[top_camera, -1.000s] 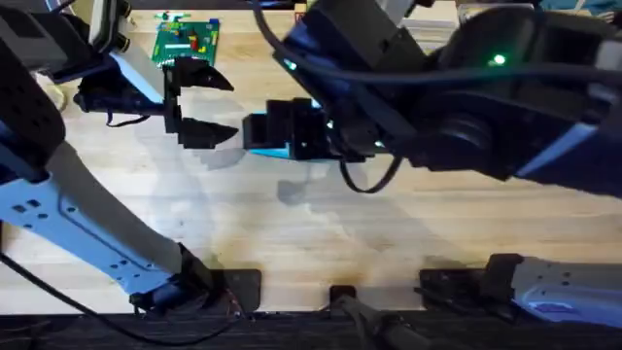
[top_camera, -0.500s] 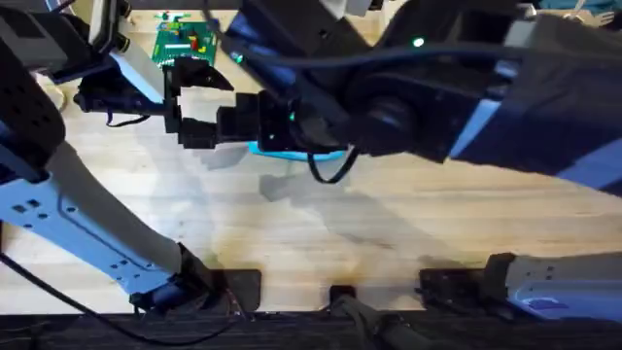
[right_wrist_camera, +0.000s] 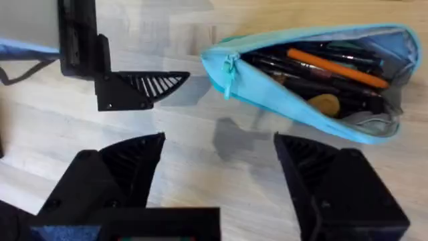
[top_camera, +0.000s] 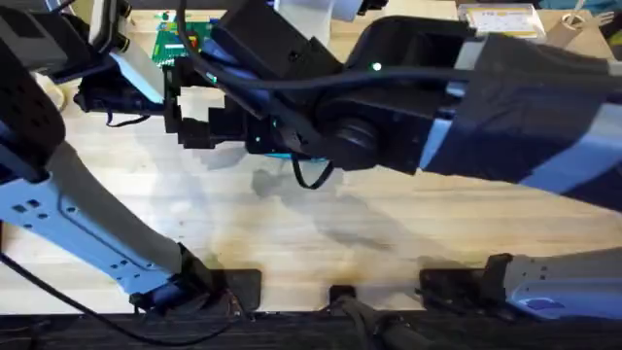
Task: Unzip the bag, pick up the pens from the table one at a time and place them inside, then zip the bag closed.
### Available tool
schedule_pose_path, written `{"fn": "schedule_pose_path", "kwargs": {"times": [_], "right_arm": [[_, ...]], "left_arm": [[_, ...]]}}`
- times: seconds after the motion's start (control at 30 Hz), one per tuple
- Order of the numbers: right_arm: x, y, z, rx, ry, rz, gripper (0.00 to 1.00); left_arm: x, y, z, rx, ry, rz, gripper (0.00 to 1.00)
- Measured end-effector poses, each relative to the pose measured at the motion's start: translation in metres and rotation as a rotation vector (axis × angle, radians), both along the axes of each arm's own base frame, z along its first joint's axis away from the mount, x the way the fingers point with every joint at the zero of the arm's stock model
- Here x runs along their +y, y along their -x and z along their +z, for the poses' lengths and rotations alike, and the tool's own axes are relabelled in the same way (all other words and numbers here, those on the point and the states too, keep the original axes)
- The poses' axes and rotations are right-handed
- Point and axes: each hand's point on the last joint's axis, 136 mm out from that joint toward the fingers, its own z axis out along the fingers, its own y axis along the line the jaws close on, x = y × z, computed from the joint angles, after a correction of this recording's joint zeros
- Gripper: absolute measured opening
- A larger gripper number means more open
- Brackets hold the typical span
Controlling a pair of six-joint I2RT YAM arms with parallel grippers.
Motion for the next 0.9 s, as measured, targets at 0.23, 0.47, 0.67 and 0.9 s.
{"fn": "schedule_pose_path", "kwargs": {"times": [0.23, 0.47, 0.67, 0.9], "right_arm": [[-0.0004, -0.0005, 0.0001, 0.0, -0.001, -0.004, 0.997], [0.0001, -0.0001, 0.0001, 0.002, -0.003, -0.002, 0.997], [0.0004, 0.0002, 0.0001, 0.002, -0.003, -0.001, 0.996], [0.0075, 0.0061, 0.0091, -0.017, -0.014, 0.006, 0.996]], "left_arm": [[0.0, 0.0, 0.0, 0.0, 0.0, 0.0, 0.994], [0.0, 0.0, 0.0, 0.0, 0.0, 0.0, 0.994], [0.0, 0.0, 0.0, 0.0, 0.0, 0.0, 0.994], [0.0, 0.0, 0.0, 0.0, 0.0, 0.0, 0.992]]}}
